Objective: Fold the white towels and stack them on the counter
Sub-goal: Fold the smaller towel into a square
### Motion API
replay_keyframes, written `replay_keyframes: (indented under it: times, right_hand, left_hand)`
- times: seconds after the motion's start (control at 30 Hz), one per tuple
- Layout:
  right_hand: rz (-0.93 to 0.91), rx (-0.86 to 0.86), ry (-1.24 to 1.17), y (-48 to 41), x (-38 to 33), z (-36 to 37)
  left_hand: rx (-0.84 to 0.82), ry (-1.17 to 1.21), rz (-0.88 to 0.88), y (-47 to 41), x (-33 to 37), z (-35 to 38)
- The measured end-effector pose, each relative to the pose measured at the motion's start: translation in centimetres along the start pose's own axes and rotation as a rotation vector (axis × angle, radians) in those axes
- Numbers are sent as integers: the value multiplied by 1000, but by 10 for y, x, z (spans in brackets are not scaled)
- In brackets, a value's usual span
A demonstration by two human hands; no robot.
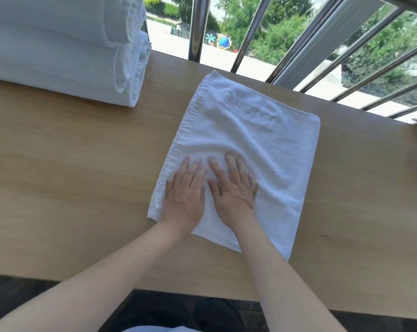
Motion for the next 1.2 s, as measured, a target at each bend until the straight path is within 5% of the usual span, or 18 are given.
replay_keyframes:
  times: [0.13,0.33,0.5,0.63,0.77,0.93,1.1,1.2]
  right_hand:
    - [73,-30,-11,-14,7,-5]
    - [220,-18,-14,-26,29,-30]
    - [94,76,-279,-14,44,-46]
    - [-8,243,-81,-20,73,-61]
    - [39,69,35,-41,107,-34]
    - [9,97,86,-50,134,-24]
    - [34,189,-86,-63,147,-39]
    - [117,250,-116,-78,170,-54]
  left_hand:
    - [2,-253,56,11,2,8]
    - [-84,-342,-145,-56,-29,-2]
    - [-49,-339,-286,-93,-40,-23]
    - [38,-237,-269,-76,0,-6]
    - [-43,-237,-298,-59,16,36]
    - [-57,-336,-248,-84,2,35]
    - [193,-158,-489,-118,-22,-10]
    - [300,-112,-430,-142,-19,-29]
Point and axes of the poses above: each hand's wrist, its own y-axis away from the middle knuckle, its own z-axis out of the palm, x = y × z, the point moved 7 cm from there along -y, towards the middle knuckle, and after that the axes turned 7 degrees about y, right-handed, at the moved point
